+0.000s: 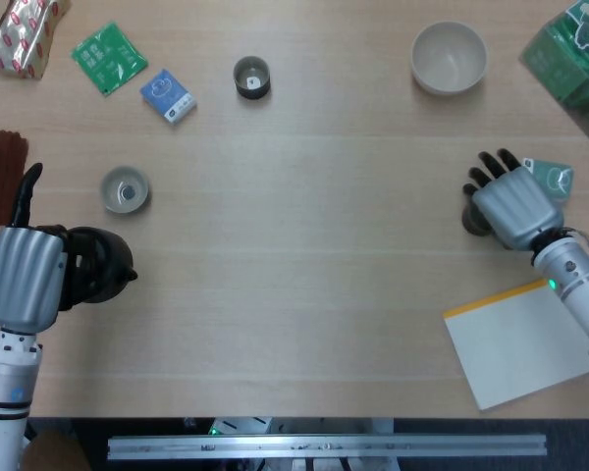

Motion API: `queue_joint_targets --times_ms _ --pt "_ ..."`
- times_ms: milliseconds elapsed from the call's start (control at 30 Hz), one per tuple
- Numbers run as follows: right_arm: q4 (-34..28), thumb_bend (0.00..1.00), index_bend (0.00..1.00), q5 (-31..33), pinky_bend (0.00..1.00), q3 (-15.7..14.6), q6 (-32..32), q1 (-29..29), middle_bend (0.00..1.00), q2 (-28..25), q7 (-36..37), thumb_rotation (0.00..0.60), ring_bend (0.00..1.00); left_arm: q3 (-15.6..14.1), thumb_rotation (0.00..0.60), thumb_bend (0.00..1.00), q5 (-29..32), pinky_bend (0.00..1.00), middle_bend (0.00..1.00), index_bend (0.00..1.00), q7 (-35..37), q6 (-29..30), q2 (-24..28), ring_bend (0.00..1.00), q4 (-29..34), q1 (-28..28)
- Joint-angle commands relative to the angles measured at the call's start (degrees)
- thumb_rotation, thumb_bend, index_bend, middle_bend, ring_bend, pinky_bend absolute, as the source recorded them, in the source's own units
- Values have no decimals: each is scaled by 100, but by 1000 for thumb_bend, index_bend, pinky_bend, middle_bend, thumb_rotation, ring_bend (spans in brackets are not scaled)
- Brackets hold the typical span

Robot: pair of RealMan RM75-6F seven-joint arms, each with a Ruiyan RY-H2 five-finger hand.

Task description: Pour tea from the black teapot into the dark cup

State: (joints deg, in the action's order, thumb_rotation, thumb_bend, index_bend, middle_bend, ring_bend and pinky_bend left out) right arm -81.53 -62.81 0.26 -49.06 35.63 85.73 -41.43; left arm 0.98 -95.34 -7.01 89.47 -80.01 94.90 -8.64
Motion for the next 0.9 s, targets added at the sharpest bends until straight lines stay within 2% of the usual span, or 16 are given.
queue_joint_targets --times_ms 33,300,467,900 --pt "-150 226 415 -28 121 47 -36 55 240 -50 60 600 88 1 600 246 -17 2 1000 962 -9 8 23 855 18 1" --pt "-729 226 416 59 121 295 78 411 240 -99 25 600 89 -8 600 246 -95 2 1000 962 -111 10 123 855 150 -5" --pt "-981 226 429 260 121 475 153 754 241 135 -186 600 88 -34 600 246 -173 2 1000 962 -212 28 169 855 258 6" --pt "-1091 226 430 1467 121 815 18 1810 243 966 -1241 600 88 -101 600 246 -336 2 1000 961 -385 66 321 855 511 51"
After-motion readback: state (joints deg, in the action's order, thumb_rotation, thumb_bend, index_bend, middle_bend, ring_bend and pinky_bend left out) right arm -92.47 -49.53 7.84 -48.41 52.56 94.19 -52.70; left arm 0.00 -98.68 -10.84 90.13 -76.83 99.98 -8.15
